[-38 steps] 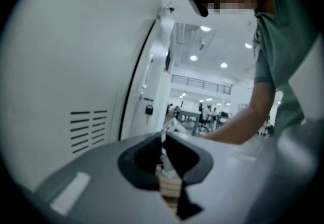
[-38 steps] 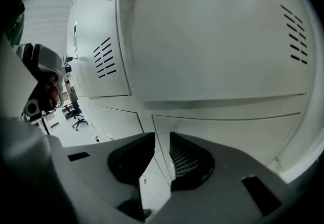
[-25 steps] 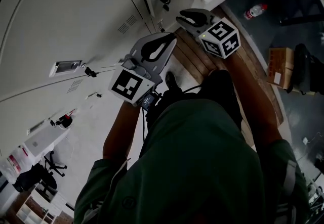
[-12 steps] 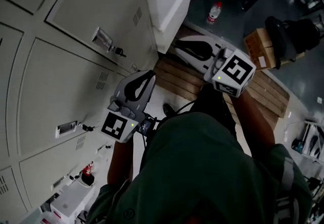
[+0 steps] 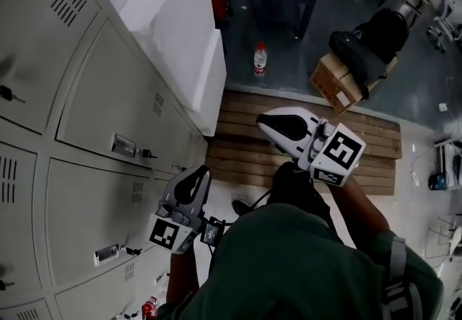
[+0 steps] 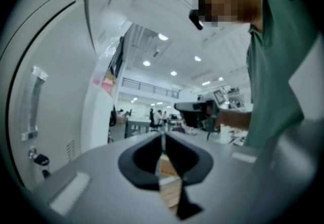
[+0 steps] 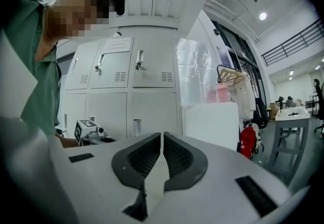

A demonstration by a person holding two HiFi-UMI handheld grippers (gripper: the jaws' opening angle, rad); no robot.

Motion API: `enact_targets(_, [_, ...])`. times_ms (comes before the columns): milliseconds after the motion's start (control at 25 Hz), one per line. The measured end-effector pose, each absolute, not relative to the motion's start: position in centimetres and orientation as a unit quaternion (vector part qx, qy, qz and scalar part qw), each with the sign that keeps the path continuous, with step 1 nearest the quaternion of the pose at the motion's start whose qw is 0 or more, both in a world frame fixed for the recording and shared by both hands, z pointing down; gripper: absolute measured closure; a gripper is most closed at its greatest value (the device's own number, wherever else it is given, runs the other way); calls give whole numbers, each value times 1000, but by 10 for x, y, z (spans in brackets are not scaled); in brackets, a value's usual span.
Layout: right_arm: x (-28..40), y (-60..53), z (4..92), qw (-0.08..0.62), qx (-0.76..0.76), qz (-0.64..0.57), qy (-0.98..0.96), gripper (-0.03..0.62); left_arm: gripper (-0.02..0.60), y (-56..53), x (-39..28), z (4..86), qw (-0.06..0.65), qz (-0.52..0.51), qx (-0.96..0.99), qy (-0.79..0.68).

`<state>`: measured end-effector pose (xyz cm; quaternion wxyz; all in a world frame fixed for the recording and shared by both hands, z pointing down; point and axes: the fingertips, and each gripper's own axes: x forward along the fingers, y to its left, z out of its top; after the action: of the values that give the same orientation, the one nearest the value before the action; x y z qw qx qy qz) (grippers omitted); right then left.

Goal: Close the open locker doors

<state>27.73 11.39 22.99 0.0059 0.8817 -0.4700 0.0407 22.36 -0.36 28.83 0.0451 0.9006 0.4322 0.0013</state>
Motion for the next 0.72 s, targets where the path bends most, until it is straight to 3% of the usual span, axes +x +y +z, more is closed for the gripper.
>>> enact_targets(360, [259,180,230,17,894,31,-447,588,558,54,221,292,42,27,887,459])
enact_targets(720, [205,323,229,6,919,27,-393,588,558,202,199,273,17,21,850,527])
